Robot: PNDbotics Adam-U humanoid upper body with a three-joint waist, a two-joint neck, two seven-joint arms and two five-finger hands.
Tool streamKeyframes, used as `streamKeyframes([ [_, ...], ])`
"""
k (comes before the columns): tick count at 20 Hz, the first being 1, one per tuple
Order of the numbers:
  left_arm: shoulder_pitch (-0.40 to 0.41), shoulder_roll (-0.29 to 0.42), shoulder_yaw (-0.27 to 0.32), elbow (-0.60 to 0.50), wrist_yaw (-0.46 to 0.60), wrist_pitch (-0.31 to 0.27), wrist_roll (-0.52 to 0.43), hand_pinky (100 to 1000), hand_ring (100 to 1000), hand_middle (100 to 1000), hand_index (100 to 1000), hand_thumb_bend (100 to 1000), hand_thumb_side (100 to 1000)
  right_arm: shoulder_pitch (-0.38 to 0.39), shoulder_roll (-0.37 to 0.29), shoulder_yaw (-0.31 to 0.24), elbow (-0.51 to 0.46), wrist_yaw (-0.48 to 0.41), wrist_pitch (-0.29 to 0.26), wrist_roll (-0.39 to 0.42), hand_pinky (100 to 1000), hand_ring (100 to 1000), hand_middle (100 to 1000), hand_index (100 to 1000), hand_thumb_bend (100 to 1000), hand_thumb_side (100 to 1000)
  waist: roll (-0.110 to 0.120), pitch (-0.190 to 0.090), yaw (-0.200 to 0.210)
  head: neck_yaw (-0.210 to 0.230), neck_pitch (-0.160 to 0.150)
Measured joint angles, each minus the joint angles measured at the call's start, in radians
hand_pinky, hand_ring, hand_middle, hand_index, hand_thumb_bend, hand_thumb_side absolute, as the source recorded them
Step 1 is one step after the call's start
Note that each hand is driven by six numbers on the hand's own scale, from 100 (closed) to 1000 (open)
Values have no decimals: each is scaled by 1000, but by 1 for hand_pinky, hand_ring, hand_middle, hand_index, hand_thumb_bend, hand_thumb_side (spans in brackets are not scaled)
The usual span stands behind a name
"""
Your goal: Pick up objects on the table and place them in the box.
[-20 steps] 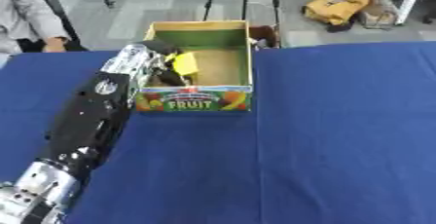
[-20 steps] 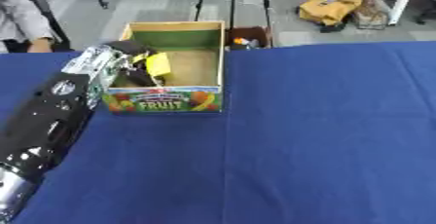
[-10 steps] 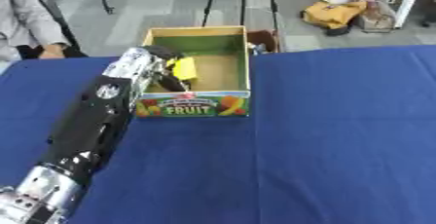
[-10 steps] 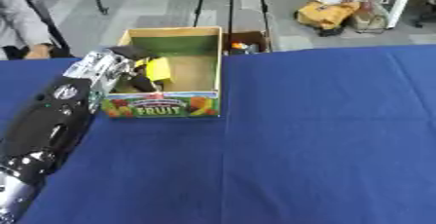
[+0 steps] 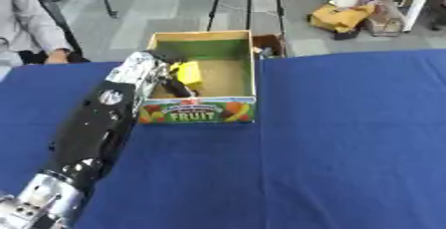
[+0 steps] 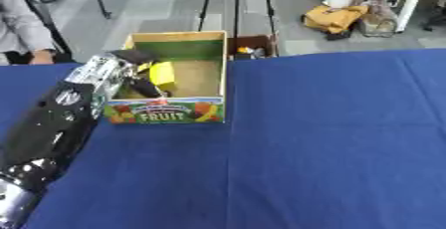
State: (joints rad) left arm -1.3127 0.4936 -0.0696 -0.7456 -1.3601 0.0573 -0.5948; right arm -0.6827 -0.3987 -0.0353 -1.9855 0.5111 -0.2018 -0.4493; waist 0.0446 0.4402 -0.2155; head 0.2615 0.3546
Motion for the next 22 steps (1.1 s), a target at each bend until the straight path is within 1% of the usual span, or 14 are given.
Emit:
streamKeyframes([
  [2,0,0,0,-7,3,-3,-7,800,853,911,1000,812,711,0,0,0,0,-1,0,0,775,856,777,871,100,958,-1,-4,1,0,0],
  [5,-2,1,0,-21,7,-4,-13,816,866,926,1000,839,724,0,0,0,0,-2,0,0,775,856,777,871,100,958,-2,-10,1,0,1],
  [8,-2,1,-1,-40,12,-2,-13,824,872,927,1000,837,735,3,1,0,0,-2,0,0,775,856,778,871,100,958,-3,-19,3,0,4],
  [12,-3,2,-6,-76,29,-2,-8,821,871,921,1000,807,765,8,1,0,0,-2,0,0,775,856,778,871,100,958,-4,-32,11,-4,9],
  [14,-3,7,-7,-108,46,-2,-5,817,868,914,1000,775,783,15,1,0,0,-2,0,0,775,856,779,871,100,958,-5,-41,15,-7,14],
  [16,-3,18,-10,-145,64,-3,-3,817,867,912,1000,768,789,16,1,0,0,-2,0,0,775,857,779,871,100,958,-6,-50,20,-9,19],
  [17,-3,24,-13,-164,73,-3,-3,812,864,903,1000,731,810,18,1,0,0,-2,0,0,776,857,780,871,100,957,-7,-53,20,-10,22],
  [19,-2,32,-18,-206,92,-5,-4,811,864,898,1000,713,823,25,1,-1,0,-2,1,0,776,857,780,871,100,956,-8,-59,29,-16,29],
  [21,6,55,-23,-271,120,-11,-10,807,861,888,1000,691,833,33,1,-1,0,-2,2,-2,777,857,781,871,100,967,-9,-76,39,-25,42],
  [22,13,70,-26,-308,134,-13,-15,804,860,880,1000,678,839,35,1,-1,0,-2,3,-3,777,857,781,872,100,956,-9,-86,43,-30,49],
])
